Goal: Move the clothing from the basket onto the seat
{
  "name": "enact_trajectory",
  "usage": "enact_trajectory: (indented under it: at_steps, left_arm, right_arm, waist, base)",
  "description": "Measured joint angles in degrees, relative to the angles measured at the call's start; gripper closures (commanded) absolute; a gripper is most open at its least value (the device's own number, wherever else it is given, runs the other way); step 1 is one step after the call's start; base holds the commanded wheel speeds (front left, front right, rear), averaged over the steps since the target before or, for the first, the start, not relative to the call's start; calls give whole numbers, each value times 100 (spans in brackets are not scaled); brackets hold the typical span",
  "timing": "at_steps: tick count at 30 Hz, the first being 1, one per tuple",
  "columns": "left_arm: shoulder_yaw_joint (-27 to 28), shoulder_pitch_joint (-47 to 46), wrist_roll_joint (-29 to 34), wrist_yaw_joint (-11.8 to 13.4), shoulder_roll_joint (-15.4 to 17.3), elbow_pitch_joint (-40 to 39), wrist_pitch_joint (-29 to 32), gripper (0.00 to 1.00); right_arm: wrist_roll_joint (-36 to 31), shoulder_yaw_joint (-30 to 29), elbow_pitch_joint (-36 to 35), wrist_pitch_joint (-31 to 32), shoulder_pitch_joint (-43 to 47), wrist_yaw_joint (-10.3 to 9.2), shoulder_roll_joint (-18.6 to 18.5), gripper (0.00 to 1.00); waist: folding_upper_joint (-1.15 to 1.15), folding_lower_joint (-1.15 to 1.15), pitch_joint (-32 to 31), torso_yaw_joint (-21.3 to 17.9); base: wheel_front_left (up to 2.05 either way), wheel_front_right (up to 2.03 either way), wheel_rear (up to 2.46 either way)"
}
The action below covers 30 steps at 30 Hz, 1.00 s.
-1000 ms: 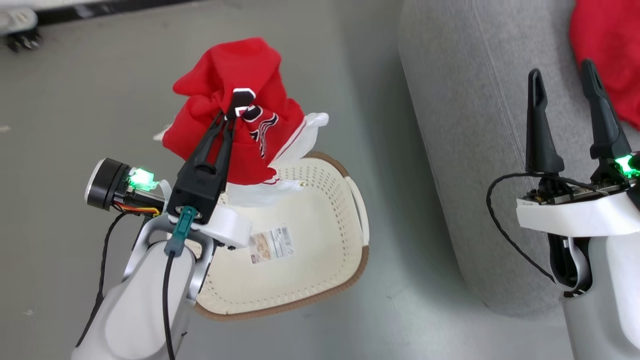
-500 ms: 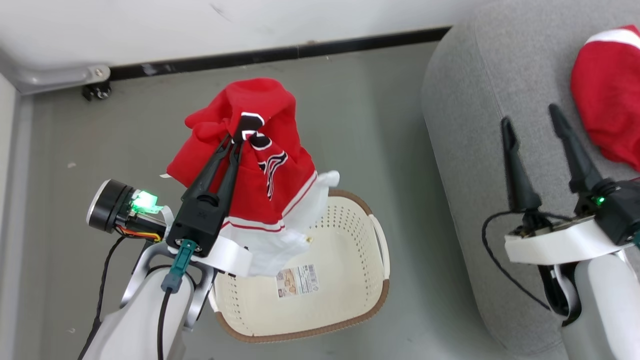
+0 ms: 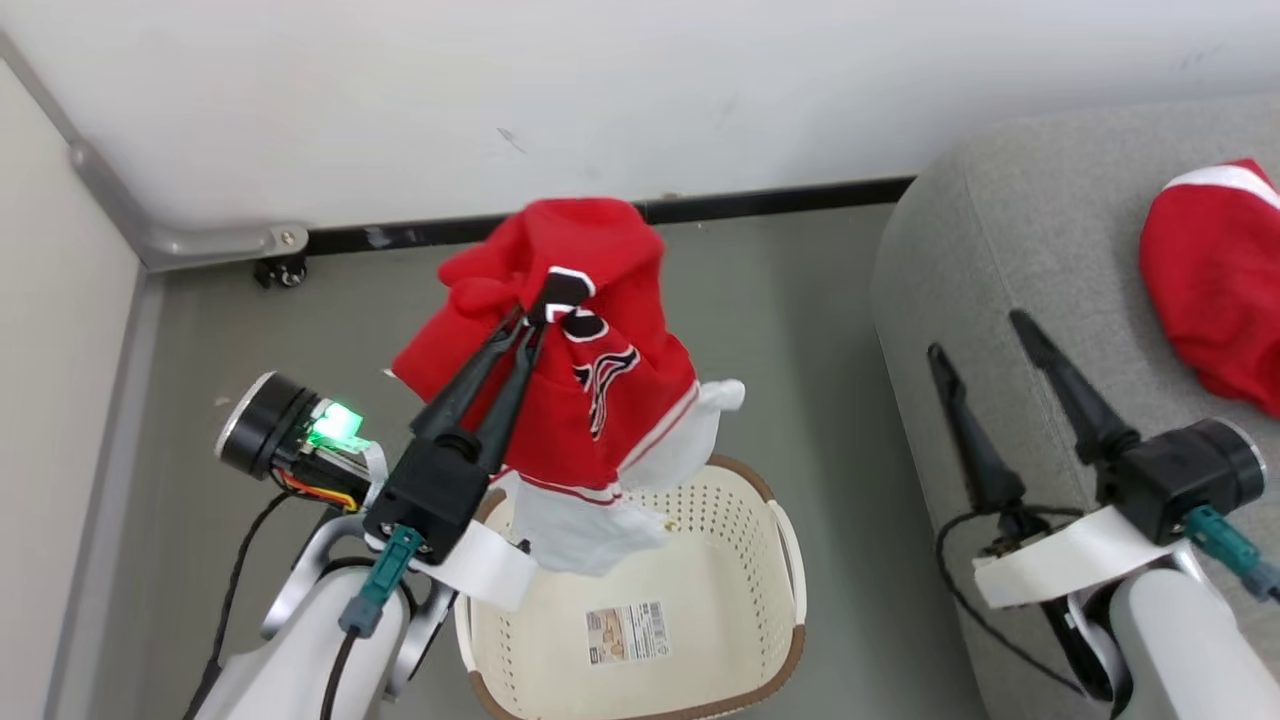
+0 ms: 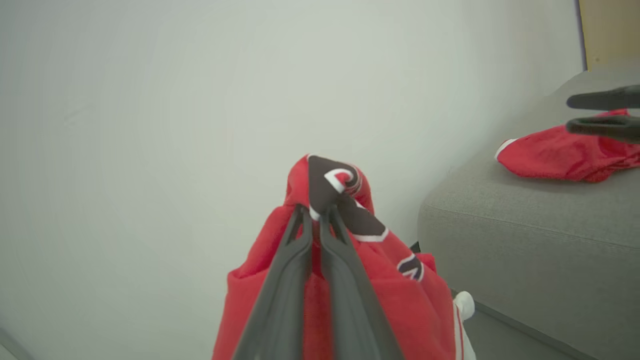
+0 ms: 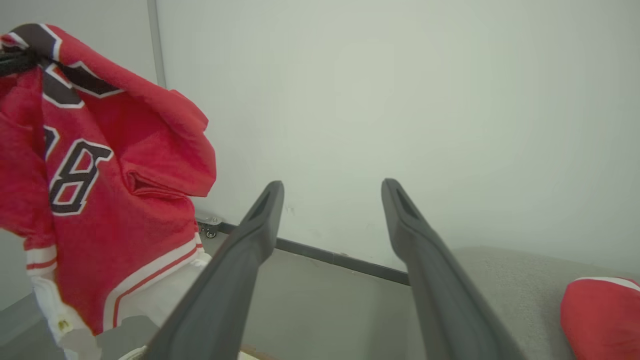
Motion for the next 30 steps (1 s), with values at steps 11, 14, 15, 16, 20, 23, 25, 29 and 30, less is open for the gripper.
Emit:
enact_trajectory:
  at_steps: [11, 14, 15, 16, 20, 23, 25, 29, 30]
  left_arm:
    - [-205, 2, -51, -370, 143, -467, 0, 100]
    - [-299, 2, -51, -464, 156, -590, 0, 100]
    - [-318, 2, -51, -512, 163, -625, 0, 100]
    - [-339, 2, -51, -533, 170, -655, 0, 100]
    - [-415, 2, -51, -660, 187, -788, 0, 100]
    - [-513, 2, -52, -747, 179, -898, 0, 100]
    - [-577, 2, -52, -773, 177, -991, 0, 100]
    - [-709, 2, -51, -856, 181, -1134, 0, 100]
    - [-740, 2, -51, -857, 180, -1169, 0, 100]
  right_arm:
    - [304, 827, 86, 328, 157, 1, -336, 0]
    - [452, 1201, 131, 509, 244, 1, -519, 0]
    - [517, 1327, 132, 560, 258, 1, -578, 0]
    - [595, 1450, 123, 608, 270, 1, -626, 0]
    - [977, 2018, -9, 779, 294, 1, -799, 0]
    - [1138, 2468, -135, 964, 288, 1, -1042, 0]
    - [1265, 2683, -227, 1069, 241, 1, -1223, 0]
    - [1553, 2952, -438, 1233, 29, 1, -1539, 0]
    - [1618, 3017, -491, 1281, -25, 1, -1619, 0]
  waist:
    - [0, 0, -423, 135]
    - [0, 0, -524, 168]
    - [0, 0, -555, 179]
    - [0, 0, -586, 189]
    - [0, 0, -692, 224]
    - [0, 0, -756, 242]
    - [0, 0, -792, 248]
    - [0, 0, -843, 258]
    - [0, 0, -850, 263]
  base:
    - [0, 0, 0]
    - [0, 0, 0]
    - [0, 0, 0]
    - [0, 0, 0]
    - [0, 0, 0]
    - [0, 0, 0]
    - [0, 0, 0]
    - [0, 0, 0]
    - [0, 0, 0]
